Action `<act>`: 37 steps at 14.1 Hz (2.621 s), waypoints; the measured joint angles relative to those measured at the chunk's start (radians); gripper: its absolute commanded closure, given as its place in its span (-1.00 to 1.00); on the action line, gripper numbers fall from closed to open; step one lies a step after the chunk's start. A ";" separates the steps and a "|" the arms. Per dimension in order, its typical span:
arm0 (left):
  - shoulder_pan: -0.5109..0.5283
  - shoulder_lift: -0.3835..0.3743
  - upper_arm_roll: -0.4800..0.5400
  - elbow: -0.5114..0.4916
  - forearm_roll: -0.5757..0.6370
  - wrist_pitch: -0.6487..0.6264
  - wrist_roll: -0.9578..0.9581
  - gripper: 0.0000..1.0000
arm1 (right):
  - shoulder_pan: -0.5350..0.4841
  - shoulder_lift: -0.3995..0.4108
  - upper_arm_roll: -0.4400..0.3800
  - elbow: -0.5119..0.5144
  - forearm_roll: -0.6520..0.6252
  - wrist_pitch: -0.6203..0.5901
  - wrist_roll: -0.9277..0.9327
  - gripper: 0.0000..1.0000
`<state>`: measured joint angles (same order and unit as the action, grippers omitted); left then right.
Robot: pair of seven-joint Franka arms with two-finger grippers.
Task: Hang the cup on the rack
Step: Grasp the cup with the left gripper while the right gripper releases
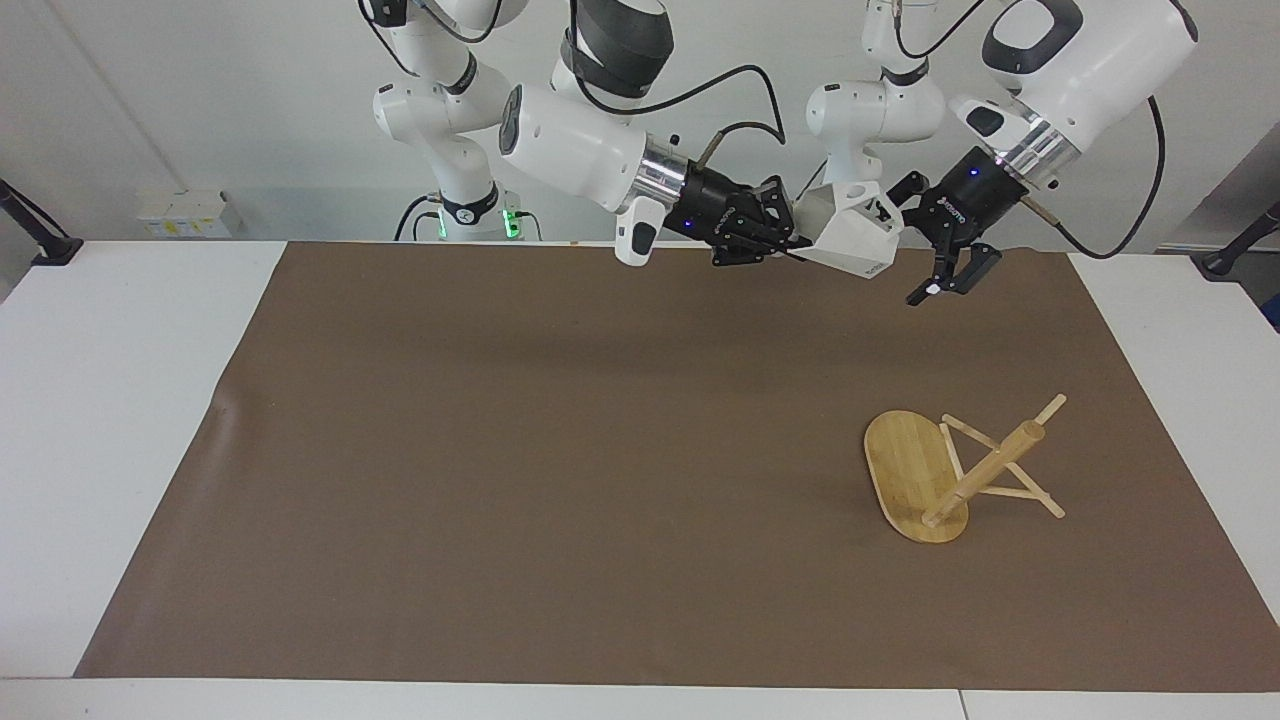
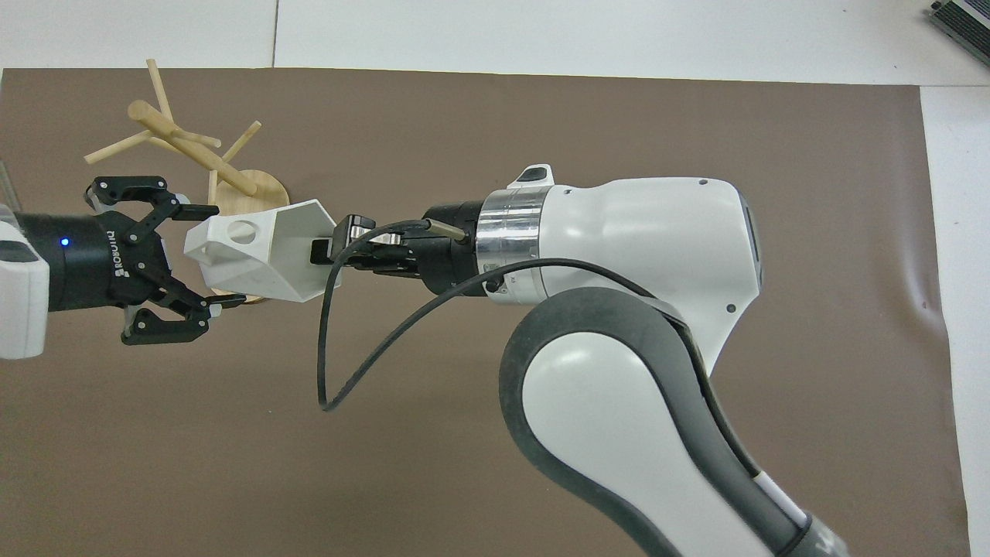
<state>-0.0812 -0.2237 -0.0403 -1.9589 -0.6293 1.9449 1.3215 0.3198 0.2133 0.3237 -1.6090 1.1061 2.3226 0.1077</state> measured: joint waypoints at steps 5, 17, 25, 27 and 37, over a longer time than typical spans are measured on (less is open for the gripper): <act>-0.006 0.000 0.005 -0.011 -0.018 -0.001 0.017 -1.00 | 0.002 0.000 -0.003 -0.004 -0.001 -0.002 0.000 1.00; -0.017 -0.014 0.013 -0.013 -0.061 -0.069 0.062 -0.69 | 0.014 0.008 -0.001 -0.020 -0.004 -0.001 0.001 1.00; -0.017 -0.015 0.016 -0.014 -0.065 -0.089 0.073 1.00 | 0.014 0.008 -0.003 -0.020 -0.007 -0.001 0.001 1.00; -0.017 -0.015 0.016 -0.015 -0.066 -0.089 0.073 1.00 | 0.014 0.008 -0.003 -0.019 -0.009 -0.001 0.001 0.57; -0.015 -0.015 0.019 -0.016 -0.073 -0.072 0.051 1.00 | 0.009 0.009 -0.006 -0.025 -0.042 0.001 0.002 -1.00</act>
<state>-0.0964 -0.2390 -0.0214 -1.9746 -0.7023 1.8733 1.3724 0.3288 0.2219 0.3176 -1.6341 1.0637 2.3234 0.1095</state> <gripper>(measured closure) 0.300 0.070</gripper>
